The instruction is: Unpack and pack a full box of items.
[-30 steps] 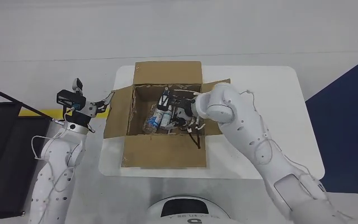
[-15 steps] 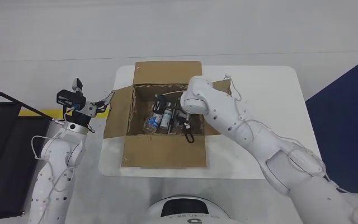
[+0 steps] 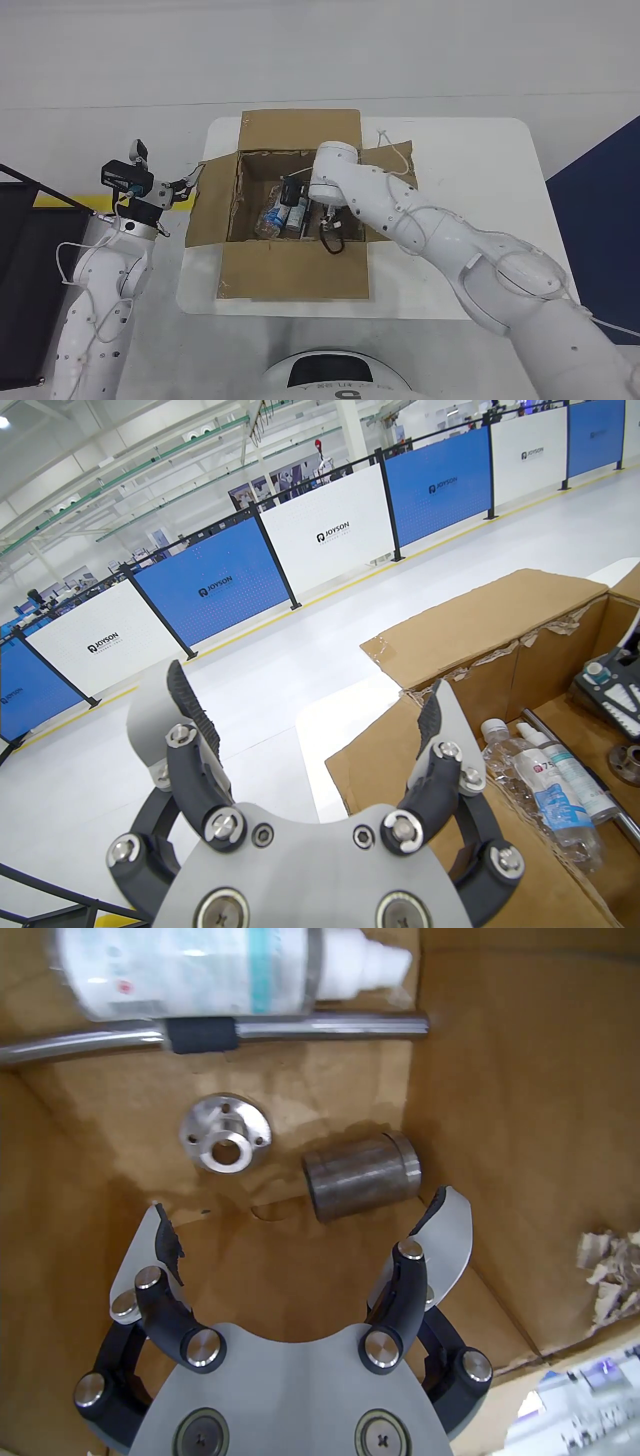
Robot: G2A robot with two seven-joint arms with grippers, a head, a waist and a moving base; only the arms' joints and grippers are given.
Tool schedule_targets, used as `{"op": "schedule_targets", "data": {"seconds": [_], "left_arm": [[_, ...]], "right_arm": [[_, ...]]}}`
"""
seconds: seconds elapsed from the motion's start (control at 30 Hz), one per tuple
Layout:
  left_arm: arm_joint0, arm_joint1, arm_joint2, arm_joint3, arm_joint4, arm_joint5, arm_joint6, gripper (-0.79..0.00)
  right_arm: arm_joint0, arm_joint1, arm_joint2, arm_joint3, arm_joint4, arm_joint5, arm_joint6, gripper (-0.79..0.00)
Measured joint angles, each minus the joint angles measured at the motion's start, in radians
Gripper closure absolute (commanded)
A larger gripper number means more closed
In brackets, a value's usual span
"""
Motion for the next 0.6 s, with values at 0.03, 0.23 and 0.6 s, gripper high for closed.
{"op": "schedule_targets", "data": {"seconds": [0.03,0.23,0.6], "left_arm": [[0.0,0.0,0.0,0.0,0.0,0.0,0.0,-0.785],[0.0,0.0,0.0,0.0,0.0,0.0,0.0,-0.785],[0.0,0.0,0.0,0.0,0.0,0.0,0.0,-0.785]], "right_arm": [[-0.001,-0.004,-0.005,0.004,-0.018,0.01,-0.004,-0.61],[-0.018,-0.023,-0.029,0.035,-0.089,0.047,-0.006,-0.505],[-0.033,-0.055,-0.038,0.074,-0.188,0.126,0.036,-0.354]]}}
